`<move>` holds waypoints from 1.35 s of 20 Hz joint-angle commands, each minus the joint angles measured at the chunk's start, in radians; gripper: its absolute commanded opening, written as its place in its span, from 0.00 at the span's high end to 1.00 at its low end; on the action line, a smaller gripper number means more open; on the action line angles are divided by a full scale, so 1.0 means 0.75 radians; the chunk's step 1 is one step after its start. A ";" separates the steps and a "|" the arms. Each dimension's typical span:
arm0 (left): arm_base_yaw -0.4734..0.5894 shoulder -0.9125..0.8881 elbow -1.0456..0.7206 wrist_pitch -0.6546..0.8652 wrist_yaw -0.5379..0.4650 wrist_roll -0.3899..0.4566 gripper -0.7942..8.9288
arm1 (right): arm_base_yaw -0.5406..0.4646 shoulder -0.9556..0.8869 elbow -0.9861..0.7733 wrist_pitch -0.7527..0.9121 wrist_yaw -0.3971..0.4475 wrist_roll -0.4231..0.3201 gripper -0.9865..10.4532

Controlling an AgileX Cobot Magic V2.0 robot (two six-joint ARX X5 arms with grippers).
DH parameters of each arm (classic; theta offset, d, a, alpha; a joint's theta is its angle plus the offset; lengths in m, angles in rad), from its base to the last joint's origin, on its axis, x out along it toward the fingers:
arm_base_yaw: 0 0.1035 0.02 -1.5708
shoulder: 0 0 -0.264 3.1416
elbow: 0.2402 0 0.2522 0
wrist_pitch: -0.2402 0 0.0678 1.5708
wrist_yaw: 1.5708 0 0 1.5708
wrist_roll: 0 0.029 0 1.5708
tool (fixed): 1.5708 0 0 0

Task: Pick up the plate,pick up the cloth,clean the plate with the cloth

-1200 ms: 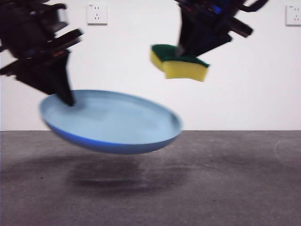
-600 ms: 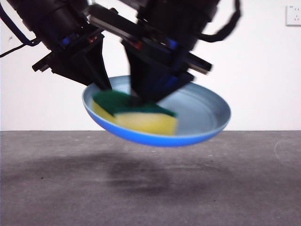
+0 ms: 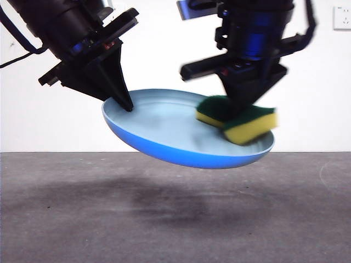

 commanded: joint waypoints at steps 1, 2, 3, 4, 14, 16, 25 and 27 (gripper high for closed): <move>-0.021 -0.001 -0.004 0.027 0.080 0.004 0.93 | -0.044 0.015 -0.013 0.175 -0.239 -0.004 0.93; -0.023 -0.001 -0.004 0.040 0.078 0.004 0.93 | -0.052 0.020 -0.013 0.223 -0.340 0.017 0.93; -0.023 -0.001 -0.004 0.057 0.078 0.001 0.93 | -0.058 0.023 -0.013 0.263 -0.432 0.041 0.93; -0.023 -0.001 -0.004 0.072 0.077 -0.005 0.93 | -0.058 0.025 -0.013 0.287 -0.501 0.055 0.93; 0.003 -0.001 -0.004 0.217 0.074 -0.067 0.93 | -0.030 0.026 -0.013 -0.184 -0.679 0.027 0.93; 0.008 -0.001 -0.004 0.192 0.079 -0.066 0.93 | -0.030 0.020 -0.013 -0.322 -0.316 0.027 0.93; -0.014 -0.001 -0.004 0.144 0.111 -0.061 0.93 | -0.057 0.013 -0.013 0.228 -0.070 -0.026 0.93; -0.014 -0.001 -0.004 0.132 0.075 -0.031 0.93 | -0.057 0.013 -0.013 0.372 -0.278 -0.047 0.93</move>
